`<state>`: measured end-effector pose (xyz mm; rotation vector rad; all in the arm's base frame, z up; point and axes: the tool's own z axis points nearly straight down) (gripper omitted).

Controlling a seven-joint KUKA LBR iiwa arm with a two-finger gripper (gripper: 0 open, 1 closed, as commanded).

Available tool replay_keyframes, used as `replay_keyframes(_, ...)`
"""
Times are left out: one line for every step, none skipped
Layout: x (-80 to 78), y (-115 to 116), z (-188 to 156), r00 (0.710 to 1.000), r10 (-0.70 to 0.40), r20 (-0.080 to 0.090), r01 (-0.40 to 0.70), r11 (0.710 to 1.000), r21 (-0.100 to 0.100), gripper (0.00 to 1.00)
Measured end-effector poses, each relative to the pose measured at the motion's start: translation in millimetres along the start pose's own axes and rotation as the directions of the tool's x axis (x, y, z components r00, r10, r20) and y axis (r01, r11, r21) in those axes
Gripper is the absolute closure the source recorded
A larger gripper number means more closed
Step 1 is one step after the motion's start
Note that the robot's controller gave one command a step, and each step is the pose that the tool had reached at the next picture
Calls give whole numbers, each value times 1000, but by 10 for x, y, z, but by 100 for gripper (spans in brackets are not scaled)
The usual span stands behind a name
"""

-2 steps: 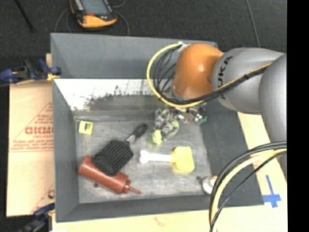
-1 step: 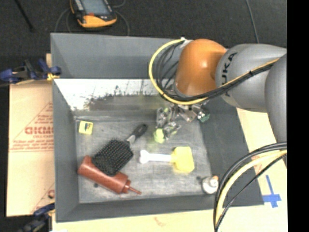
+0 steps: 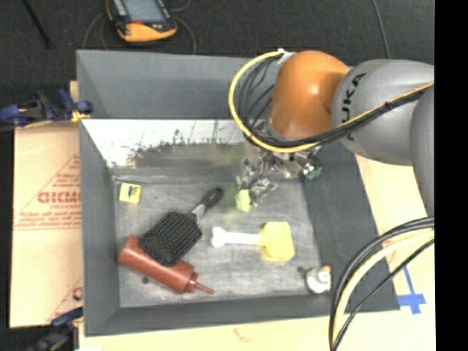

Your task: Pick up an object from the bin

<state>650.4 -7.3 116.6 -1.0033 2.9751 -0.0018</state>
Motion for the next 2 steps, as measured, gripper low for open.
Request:
replay_keyframes(-9, -10, -137, 1000, 1, 5, -1, 1000, 4, 100)
replay_keyframes(2, -4, -239, 1000, 2, 0, -2, 1000, 0, 100)
